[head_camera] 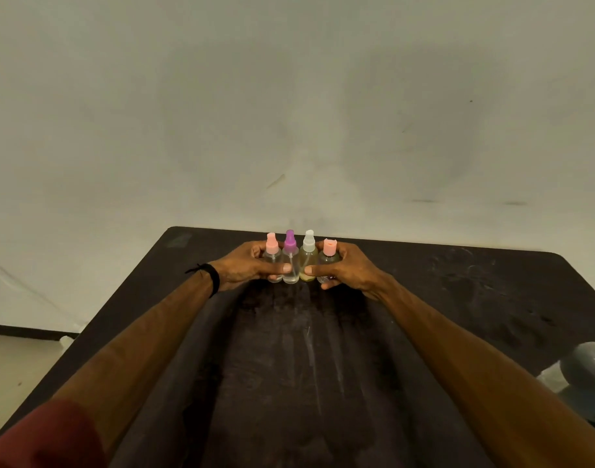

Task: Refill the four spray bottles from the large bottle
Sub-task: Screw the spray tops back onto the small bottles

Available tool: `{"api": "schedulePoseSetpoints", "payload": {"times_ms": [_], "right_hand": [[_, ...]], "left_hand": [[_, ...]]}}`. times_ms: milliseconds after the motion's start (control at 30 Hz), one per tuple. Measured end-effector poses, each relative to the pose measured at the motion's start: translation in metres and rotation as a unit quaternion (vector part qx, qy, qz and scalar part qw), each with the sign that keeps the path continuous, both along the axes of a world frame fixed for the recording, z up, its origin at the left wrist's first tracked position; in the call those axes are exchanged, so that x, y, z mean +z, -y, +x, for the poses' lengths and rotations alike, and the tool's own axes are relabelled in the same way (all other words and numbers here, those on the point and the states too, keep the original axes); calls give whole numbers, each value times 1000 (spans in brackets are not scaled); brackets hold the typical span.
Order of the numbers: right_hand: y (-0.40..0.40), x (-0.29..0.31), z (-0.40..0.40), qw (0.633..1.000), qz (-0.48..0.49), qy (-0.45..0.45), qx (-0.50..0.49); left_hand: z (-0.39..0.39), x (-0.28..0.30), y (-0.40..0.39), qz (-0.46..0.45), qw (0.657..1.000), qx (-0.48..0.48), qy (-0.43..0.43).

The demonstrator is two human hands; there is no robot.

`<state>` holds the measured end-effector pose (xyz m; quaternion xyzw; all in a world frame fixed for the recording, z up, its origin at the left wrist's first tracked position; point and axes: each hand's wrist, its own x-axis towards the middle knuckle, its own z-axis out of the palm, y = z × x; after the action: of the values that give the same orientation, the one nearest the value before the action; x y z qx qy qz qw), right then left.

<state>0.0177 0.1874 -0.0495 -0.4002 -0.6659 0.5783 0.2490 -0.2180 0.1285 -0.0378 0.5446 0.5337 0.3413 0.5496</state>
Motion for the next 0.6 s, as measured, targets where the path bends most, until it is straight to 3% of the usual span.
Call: {"api": "schedulePoseSetpoints", "payload": {"times_ms": [267,600], "right_hand": [[-4,1,-1,1000,-2,10,8],[3,1,-1,999,19,31,-5]], "left_hand": [[-11,5,-11,-13,998,-56,-30],[-9,3,-8,10,998,-35,-46]]}}
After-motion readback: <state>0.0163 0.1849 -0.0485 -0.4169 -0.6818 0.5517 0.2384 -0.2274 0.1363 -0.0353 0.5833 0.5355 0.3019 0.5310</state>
